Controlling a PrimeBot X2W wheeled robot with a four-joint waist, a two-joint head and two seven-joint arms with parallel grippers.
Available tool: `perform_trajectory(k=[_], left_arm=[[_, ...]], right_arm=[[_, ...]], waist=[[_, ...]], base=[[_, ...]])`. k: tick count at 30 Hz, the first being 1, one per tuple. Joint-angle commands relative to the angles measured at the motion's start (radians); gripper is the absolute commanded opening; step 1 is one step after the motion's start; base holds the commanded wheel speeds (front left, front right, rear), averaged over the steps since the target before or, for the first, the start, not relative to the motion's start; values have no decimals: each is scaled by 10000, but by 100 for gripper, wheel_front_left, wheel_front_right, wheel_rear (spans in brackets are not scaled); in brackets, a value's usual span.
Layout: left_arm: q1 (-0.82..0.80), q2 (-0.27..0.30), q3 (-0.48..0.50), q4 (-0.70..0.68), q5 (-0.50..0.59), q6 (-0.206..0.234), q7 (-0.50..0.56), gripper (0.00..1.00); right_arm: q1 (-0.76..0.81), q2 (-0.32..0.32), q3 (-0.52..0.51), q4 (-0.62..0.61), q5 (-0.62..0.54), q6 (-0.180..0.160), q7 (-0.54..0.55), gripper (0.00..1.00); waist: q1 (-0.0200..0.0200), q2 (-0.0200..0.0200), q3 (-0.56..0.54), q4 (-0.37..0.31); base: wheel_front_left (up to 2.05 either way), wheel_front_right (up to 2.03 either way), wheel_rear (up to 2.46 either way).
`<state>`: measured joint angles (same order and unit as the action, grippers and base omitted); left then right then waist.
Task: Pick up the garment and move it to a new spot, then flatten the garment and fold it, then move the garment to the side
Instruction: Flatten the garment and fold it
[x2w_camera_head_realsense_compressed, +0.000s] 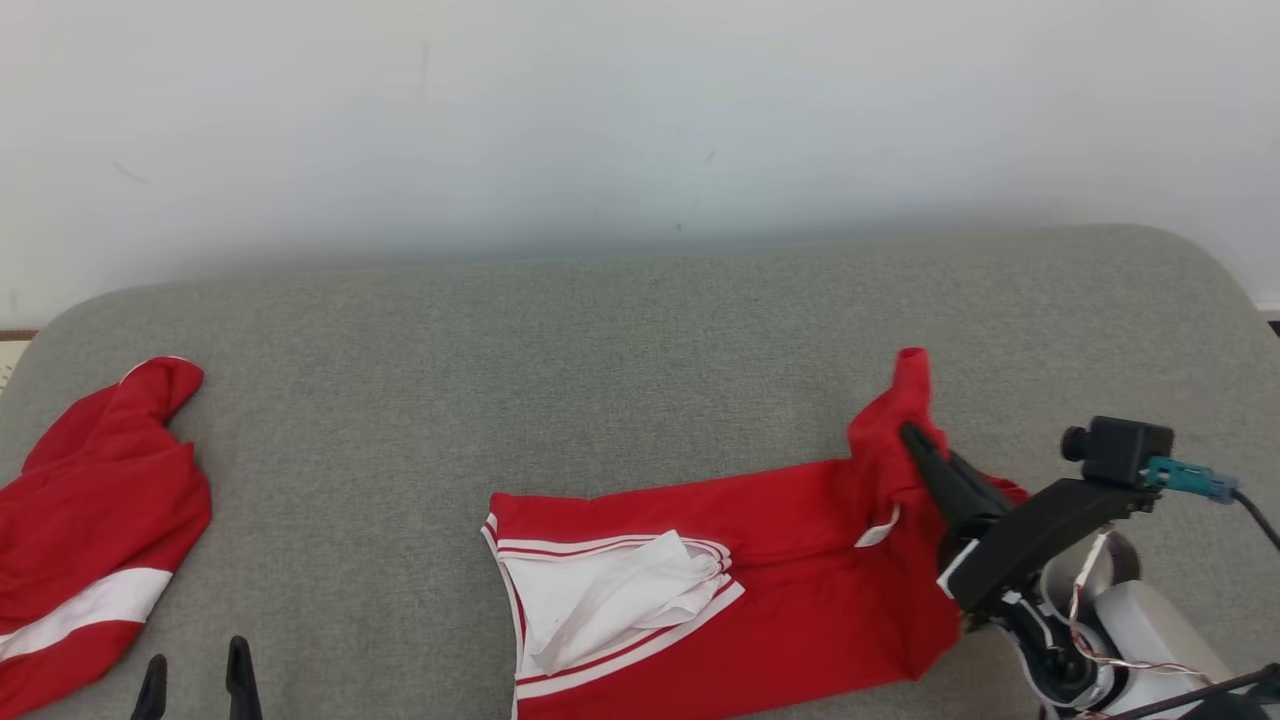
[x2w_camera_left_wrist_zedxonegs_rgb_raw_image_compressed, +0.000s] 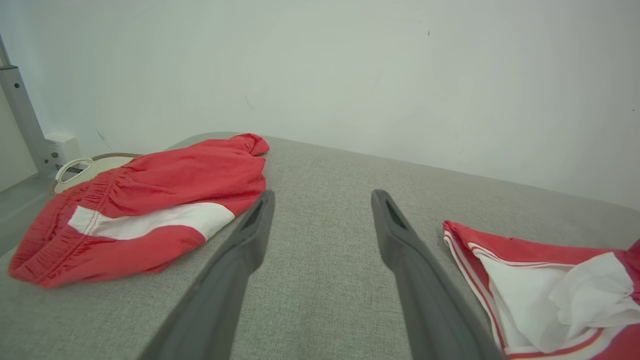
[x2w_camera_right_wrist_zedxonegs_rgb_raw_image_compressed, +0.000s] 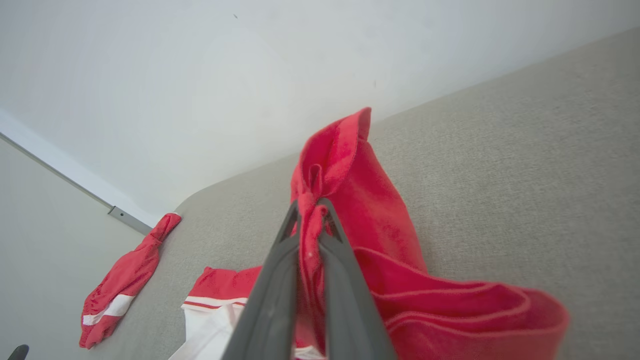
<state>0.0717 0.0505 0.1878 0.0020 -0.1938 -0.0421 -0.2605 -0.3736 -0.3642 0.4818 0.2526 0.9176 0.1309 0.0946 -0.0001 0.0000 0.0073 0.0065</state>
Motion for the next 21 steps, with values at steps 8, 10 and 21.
perform_trajectory(k=[8, 10, 21], left_arm=[[-83, 1, -263, 150, -4, -39, -28, 100], [-126, 0, -353, 188, -22, -42, -28, 100], [-435, 1, -572, 369, -147, -59, -28, 100]], right_arm=[[-136, 675, 993, -389, 294, -1, 237, 0], [-230, 882, 1254, -363, 378, -1, 252, 0], [-595, 1682, 2239, 66, 463, -1, -41, 0]], waist=[[1, 0, 32, 345], [1, 0, 59, 430], [1, 0, 290, 688]], base=[[0, 0, 0], [0, 0, 0], [0, 0, 0]])
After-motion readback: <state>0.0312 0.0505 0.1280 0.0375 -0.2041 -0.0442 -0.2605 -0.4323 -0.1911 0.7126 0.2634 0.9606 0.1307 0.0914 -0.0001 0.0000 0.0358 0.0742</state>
